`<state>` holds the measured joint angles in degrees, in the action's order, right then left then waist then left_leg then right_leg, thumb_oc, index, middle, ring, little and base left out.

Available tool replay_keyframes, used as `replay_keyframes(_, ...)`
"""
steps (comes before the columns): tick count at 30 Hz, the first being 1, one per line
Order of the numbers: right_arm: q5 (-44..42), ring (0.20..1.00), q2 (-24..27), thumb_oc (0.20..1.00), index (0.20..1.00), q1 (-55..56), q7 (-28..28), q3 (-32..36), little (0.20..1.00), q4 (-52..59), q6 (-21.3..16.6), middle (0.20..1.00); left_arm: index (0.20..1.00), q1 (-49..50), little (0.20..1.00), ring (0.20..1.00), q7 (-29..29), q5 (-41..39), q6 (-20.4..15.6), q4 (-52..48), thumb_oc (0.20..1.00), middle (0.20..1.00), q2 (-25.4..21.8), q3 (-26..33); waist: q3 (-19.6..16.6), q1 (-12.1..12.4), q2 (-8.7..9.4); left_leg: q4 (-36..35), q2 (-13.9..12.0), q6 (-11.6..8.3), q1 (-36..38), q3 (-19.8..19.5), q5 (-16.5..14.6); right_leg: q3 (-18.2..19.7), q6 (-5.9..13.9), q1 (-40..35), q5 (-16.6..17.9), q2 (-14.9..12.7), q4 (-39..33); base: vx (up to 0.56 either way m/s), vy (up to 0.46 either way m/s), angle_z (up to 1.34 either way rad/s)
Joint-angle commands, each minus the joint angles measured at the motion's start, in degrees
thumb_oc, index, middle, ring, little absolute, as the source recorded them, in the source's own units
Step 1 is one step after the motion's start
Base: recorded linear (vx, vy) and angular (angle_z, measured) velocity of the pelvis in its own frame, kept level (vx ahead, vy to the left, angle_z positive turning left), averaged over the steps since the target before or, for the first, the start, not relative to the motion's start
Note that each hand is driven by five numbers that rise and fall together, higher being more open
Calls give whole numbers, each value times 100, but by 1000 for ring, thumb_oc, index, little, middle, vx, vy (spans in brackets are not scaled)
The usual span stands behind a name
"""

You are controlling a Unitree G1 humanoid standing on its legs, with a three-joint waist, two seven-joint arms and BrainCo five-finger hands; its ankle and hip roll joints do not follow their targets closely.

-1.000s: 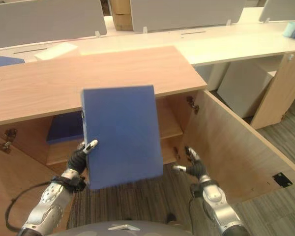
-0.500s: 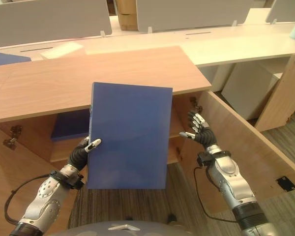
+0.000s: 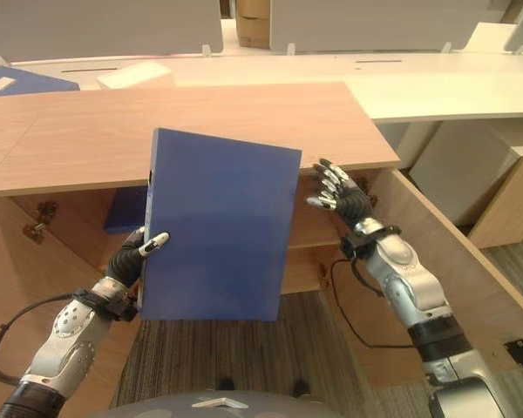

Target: Put the empty folder in the office cabinet

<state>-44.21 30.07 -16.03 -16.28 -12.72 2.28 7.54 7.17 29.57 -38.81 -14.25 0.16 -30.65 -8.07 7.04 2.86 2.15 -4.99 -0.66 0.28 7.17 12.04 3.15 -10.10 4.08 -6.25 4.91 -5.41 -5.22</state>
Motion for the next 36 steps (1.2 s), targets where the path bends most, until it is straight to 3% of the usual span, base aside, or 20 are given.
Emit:
replay_keyframes(1,-526,1000,-4,1000,1000,-529,2,14,1000,90,48,1000,200,-746,200,200,-129,214,-613,-234,200,200,-199,-126,-244,52,-14,-1,-195,-62,160,-259,-604,-187,332,-100,-223,-259,22,0,0,0)
replay_keyframes(5,-673,1000,-122,1000,1000,-753,70,-189,1000,85,270,1000,200,-883,200,200,-324,299,-735,-251,200,200,-205,-221,-256,90,-2,-1,-194,-64,156,-275,-601,-213,329,-103,-222,-264,22,0,0,0)
replay_keyframes(28,-723,1000,-630,1000,1000,-1495,632,-991,1000,-55,564,1000,200,-1358,200,200,-723,525,-734,-317,200,200,-47,-691,-288,196,11,-1,-181,-70,157,-319,-570,-254,306,-139,-234,-269,22,1,0,0)
replay_keyframes(29,-702,580,-653,580,580,-1513,632,-1005,580,-76,565,580,200,-1367,200,200,-743,518,-744,-313,200,200,-39,-693,-288,199,12,-1,-181,-70,158,-324,-569,-257,306,-141,-235,-270,22,0,0,0)
replay_keyframes(30,-702,580,-653,580,580,-1513,632,-1005,580,-76,565,580,200,-1367,200,200,-743,518,-744,-313,200,200,-39,-693,-288,199,12,-1,-181,-70,158,-324,-569,-257,306,-141,-235,-270,22,0,0,0)
replay_keyframes(31,-654,200,-680,200,200,-1523,623,-1036,200,-90,541,200,200,-1374,200,200,-770,540,-760,-305,200,200,-17,-707,-289,205,11,-1,-177,-66,158,-334,-570,-257,301,-144,-237,-270,22,0,0,0)
replay_keyframes(36,-557,200,-689,200,200,-1508,696,-1080,200,-121,466,200,200,-1403,200,200,-861,528,-800,-307,200,200,29,-701,-278,216,11,-1,-178,-67,155,-348,-568,-276,302,-153,-236,-278,22,0,-6,3)
